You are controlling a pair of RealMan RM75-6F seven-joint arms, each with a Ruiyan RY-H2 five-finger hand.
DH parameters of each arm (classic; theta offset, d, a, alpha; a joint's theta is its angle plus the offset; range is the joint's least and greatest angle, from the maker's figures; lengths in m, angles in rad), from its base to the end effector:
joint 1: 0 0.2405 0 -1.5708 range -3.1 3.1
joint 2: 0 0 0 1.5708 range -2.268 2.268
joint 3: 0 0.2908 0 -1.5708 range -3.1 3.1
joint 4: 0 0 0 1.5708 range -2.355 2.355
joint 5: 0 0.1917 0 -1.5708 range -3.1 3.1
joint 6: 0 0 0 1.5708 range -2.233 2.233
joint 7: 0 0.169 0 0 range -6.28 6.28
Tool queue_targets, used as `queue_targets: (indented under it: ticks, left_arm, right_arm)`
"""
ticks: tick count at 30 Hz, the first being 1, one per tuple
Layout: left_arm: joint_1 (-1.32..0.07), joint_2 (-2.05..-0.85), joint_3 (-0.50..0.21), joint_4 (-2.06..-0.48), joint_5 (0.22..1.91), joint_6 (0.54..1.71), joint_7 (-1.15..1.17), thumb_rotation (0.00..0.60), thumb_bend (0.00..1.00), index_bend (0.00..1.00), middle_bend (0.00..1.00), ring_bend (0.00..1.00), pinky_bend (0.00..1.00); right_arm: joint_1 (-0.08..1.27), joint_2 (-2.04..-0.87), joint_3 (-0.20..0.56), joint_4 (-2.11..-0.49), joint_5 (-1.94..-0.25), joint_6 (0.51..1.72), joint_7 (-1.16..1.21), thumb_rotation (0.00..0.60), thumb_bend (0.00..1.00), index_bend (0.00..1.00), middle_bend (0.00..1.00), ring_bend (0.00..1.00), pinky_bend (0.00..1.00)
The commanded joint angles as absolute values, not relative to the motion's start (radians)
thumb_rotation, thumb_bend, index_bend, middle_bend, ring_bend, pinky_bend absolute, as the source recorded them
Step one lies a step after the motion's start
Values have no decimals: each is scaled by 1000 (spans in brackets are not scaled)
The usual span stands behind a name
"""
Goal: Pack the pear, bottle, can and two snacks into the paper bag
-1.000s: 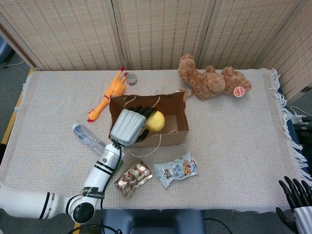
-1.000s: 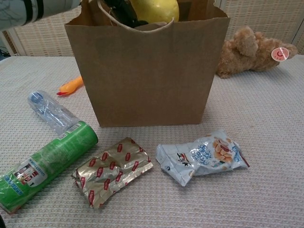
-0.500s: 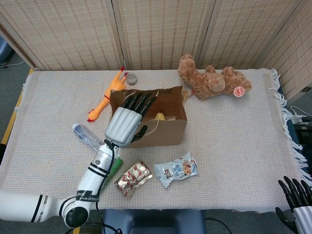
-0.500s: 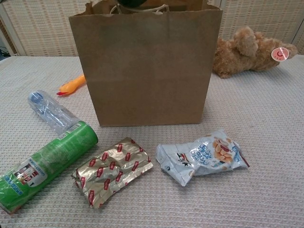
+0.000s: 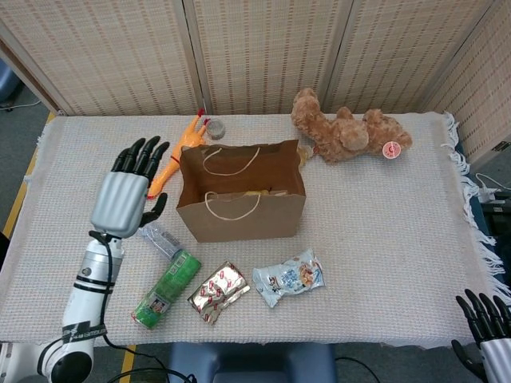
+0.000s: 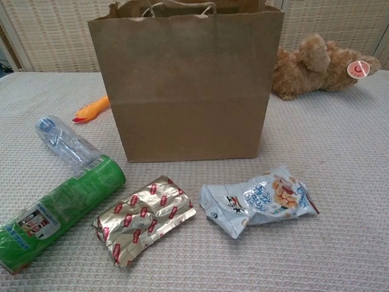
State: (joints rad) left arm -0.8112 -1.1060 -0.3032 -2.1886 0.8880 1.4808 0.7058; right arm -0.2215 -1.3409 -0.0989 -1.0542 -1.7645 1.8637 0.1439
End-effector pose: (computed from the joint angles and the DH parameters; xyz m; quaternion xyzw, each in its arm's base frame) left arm -0.0741 0.3588 0.1944 -0.6322 -0.2838 -0.4726 0.5444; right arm -0.3836 -0.0614 0.1661 0.6351 -0.3143 0.3708 0.6003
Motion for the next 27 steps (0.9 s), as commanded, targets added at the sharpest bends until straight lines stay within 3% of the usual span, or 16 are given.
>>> queue_targets:
  ticks: [1,11,18,27]
  left_arm:
    - [-649,-958,-213,-2173,983,1460,511,600,425,58,0,0,151]
    - [-450,-906,-57,-2018,1246,1436,212,600,436,64,0,0,158]
    - [-384,-1017,90,-1784,1611,1436,189,600,332,57,0,0,160]
    - [-444,-1157,120,-1535,1786,1325,181,600,332,92,12,0,199]
  right_arm:
    - [-220,-1341,-99,-1055,-1766,1863,138,600,233,0,0,0,0]
    - [-216,-1339,-98,-1064,-1770,1860,119,600,232,0,0,0,0]
    - [-216,-1339,-98,-1066,-1773,1862,109,600,232,0,0,0,0]
    - [-216,-1339,-99,-1065,-1771,1861,114,600,232,0,0,0,0]
